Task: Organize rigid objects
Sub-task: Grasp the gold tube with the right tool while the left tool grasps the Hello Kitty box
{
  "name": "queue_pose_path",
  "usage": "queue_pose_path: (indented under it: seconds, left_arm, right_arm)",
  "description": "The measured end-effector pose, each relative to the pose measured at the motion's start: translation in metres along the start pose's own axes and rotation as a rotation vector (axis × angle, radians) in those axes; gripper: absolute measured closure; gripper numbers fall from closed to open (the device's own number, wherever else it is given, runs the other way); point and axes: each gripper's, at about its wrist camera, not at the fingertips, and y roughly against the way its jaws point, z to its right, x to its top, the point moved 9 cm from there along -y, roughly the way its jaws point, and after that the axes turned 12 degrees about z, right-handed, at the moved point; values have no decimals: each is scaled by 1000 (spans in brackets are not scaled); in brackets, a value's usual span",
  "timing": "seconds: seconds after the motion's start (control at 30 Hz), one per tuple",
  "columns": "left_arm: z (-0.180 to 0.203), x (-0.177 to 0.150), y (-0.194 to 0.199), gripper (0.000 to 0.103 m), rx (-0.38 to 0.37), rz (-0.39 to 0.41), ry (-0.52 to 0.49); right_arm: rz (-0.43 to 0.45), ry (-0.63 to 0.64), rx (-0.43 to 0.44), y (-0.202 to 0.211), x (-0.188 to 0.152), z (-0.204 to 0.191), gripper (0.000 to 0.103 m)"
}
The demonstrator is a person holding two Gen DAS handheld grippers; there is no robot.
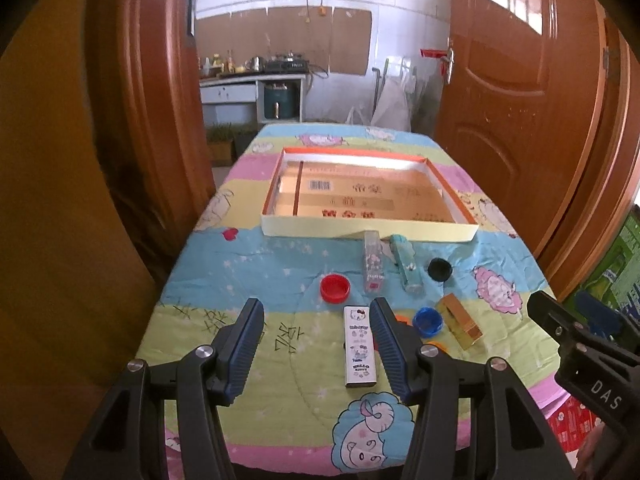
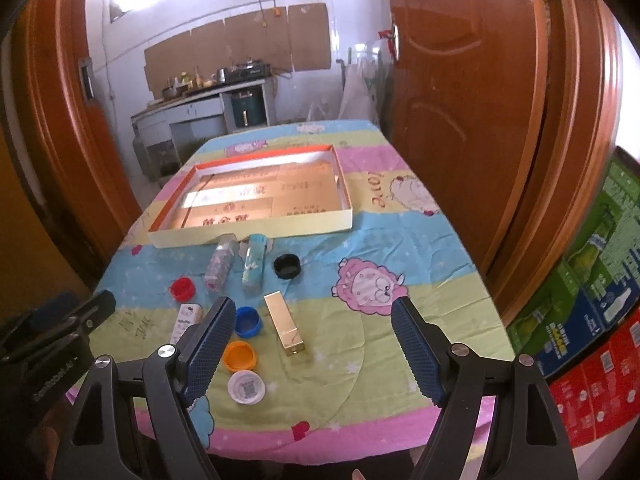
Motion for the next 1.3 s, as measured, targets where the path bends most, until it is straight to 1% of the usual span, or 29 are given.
queue_pose_path:
  seconds: [0.2,0.3,0.43,0.67,0.83,0.97,1.13,1.3]
  left_arm:
    - [2,-6,-25,48,-15,-51,-4]
    - [3,-12,-35,48,-35,-74,0]
    - [6,-21,-42,48,-53,-99,-9]
    - [17,-39,-49,48,-113,-145,-27]
    - [22,-50,-58,48,-120,-182,-54]
    - [25,-58,-65,48,-120,-204,-61]
    - [26,-64,-72,49,-115,-229,-65]
    - [28,-65,-75,50,-121,-233,-75]
  right_arm:
    - [-37,-2,7,-24,-5,3,22]
    - [-60,6,24,-33,-9,3,22]
    - [-99,35,46,-45,-22,1,22]
    - [-144,80,96,-59,-38,-7,22]
    - [-155,101,112,-66,-40,-8,22]
    - [-187,103,127,-74,-43,-8,22]
    - [-207,149,140,-82,-47,-14,22]
    - [-226,207,120,-91,-50,-16,24]
